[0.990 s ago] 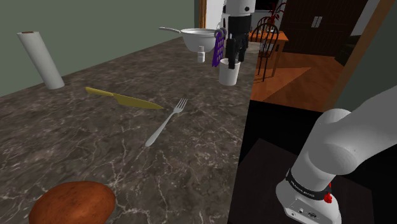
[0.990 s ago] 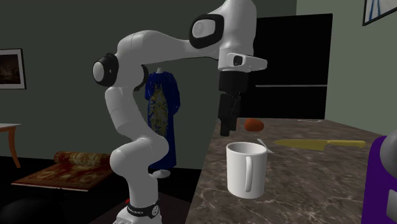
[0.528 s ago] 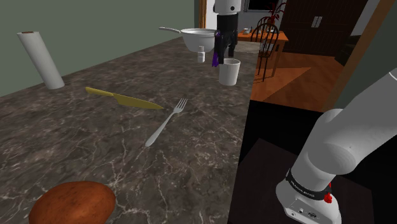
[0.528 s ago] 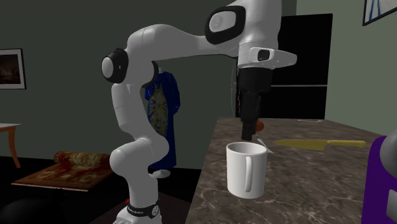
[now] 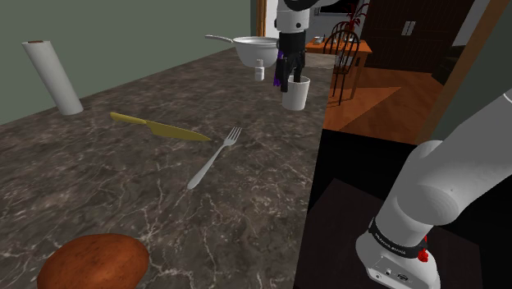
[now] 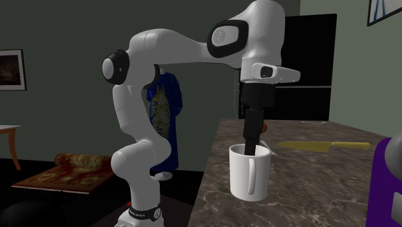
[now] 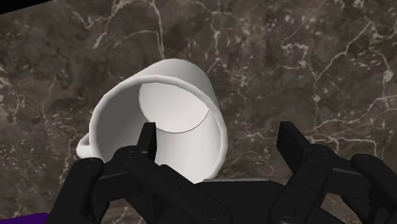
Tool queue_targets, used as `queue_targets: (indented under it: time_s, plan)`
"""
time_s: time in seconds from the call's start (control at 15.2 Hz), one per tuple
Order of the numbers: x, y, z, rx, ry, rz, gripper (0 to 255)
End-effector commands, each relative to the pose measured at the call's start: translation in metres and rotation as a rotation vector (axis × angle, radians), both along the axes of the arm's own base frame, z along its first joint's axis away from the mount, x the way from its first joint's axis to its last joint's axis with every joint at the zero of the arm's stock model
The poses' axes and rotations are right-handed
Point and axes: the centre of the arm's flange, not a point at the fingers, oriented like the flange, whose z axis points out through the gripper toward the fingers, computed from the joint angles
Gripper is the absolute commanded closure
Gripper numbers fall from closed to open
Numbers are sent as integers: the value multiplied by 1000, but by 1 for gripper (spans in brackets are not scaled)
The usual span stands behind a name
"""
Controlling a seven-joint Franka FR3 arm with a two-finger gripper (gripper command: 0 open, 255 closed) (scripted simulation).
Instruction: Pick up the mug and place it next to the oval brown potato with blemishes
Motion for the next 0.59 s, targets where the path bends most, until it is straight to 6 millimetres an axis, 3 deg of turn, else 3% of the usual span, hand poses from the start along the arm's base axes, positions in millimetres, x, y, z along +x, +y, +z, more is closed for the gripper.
queue_targets:
  time_s: [0.0, 0.26, 0.33, 0.53]
  plan:
    - [0, 0, -1, 0, 0, 0, 0]
    - [0, 0, -1, 0, 0, 0, 0]
    - [0, 0, -1, 0, 0, 0, 255]
    - [0, 0, -1, 0, 0, 0, 255]
